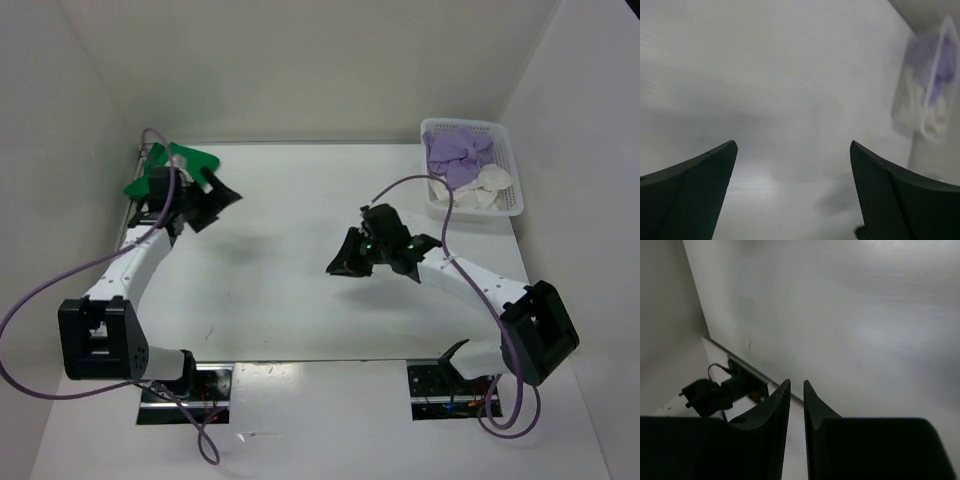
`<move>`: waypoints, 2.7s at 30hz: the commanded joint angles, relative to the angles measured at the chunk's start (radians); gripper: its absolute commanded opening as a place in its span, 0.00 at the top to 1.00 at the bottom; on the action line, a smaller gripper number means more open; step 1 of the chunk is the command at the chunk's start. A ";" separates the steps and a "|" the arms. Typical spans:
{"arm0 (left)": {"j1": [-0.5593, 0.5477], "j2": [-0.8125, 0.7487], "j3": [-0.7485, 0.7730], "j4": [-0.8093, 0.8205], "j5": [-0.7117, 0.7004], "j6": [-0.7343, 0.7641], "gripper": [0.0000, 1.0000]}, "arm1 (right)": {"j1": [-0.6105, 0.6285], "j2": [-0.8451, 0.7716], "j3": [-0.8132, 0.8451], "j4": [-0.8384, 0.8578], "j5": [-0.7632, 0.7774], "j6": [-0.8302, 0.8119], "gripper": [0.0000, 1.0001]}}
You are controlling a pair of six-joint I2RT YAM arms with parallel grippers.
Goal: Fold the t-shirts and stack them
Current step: Grab crumpled tshirt from bin with the right arm
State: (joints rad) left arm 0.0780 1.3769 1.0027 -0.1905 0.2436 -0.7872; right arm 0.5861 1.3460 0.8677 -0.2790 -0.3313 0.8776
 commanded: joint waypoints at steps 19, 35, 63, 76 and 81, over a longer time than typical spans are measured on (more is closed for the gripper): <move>-0.411 0.244 0.007 0.190 0.657 -0.104 0.00 | 0.184 -0.111 0.082 0.179 0.224 0.201 0.54; -0.382 0.132 0.066 0.036 0.545 0.101 0.00 | -0.567 0.528 1.105 -0.371 0.624 -0.374 0.81; -0.382 0.082 0.028 -0.072 0.402 0.164 0.18 | -0.792 1.118 1.647 -0.508 0.477 -0.308 0.48; -0.382 0.018 0.010 -0.102 0.352 0.137 0.27 | -0.792 1.137 1.663 -0.489 0.463 -0.336 0.68; -0.382 -0.002 -0.010 -0.102 0.342 0.126 0.27 | -0.792 1.147 1.643 -0.499 0.463 -0.336 0.65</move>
State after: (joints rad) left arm -0.3080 1.4105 1.0073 -0.2951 0.5941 -0.6422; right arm -0.2028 2.4672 2.4928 -0.7780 0.1345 0.5552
